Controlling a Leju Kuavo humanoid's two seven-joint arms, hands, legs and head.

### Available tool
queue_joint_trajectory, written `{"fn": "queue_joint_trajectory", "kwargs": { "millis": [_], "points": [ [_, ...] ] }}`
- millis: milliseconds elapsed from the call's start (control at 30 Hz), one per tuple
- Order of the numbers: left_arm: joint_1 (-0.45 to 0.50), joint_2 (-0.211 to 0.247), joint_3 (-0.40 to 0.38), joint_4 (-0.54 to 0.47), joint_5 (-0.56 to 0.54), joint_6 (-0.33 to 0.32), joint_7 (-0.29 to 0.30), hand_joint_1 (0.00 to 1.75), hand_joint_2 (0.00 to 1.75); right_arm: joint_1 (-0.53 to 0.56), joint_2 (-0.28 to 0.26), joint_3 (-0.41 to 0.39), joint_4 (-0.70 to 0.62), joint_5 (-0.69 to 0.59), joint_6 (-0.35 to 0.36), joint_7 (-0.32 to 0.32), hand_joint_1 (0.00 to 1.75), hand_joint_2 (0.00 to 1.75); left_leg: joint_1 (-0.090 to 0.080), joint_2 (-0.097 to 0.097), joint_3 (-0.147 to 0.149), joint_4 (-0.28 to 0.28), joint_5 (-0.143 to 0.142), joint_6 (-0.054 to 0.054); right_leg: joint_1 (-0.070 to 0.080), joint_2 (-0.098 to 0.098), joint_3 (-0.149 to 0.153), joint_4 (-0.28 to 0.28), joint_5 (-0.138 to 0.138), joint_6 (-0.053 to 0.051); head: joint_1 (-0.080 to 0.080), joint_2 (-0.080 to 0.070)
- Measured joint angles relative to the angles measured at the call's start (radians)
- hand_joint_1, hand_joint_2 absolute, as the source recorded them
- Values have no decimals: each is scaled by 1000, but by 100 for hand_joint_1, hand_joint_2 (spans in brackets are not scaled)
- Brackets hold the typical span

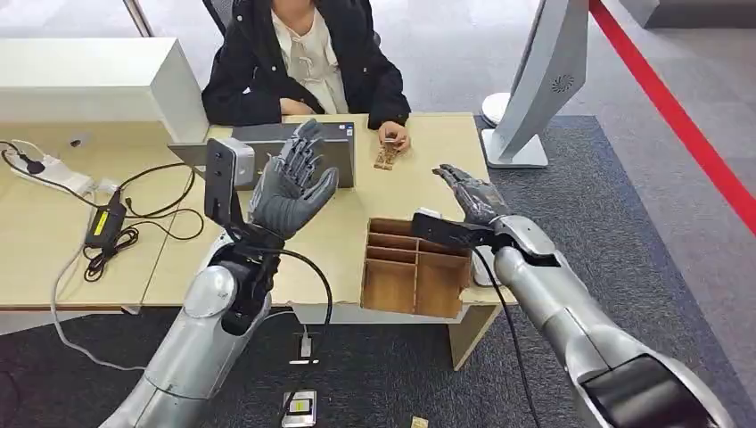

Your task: Pass the card to the sensor for recognition and then transmit it.

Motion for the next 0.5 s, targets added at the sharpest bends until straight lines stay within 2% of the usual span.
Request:
{"fn": "queue_joint_trajectory", "kwargs": {
  "millis": [500],
  "points": [
    [0, -2, -4, 0, 0, -5, 3, 0, 175, 15, -10, -13, -5, -14, -16, 10, 0, 175, 0, 0, 0, 0, 0, 0, 0, 0, 0, 0, 0, 0, 0, 0]
  ]
}}
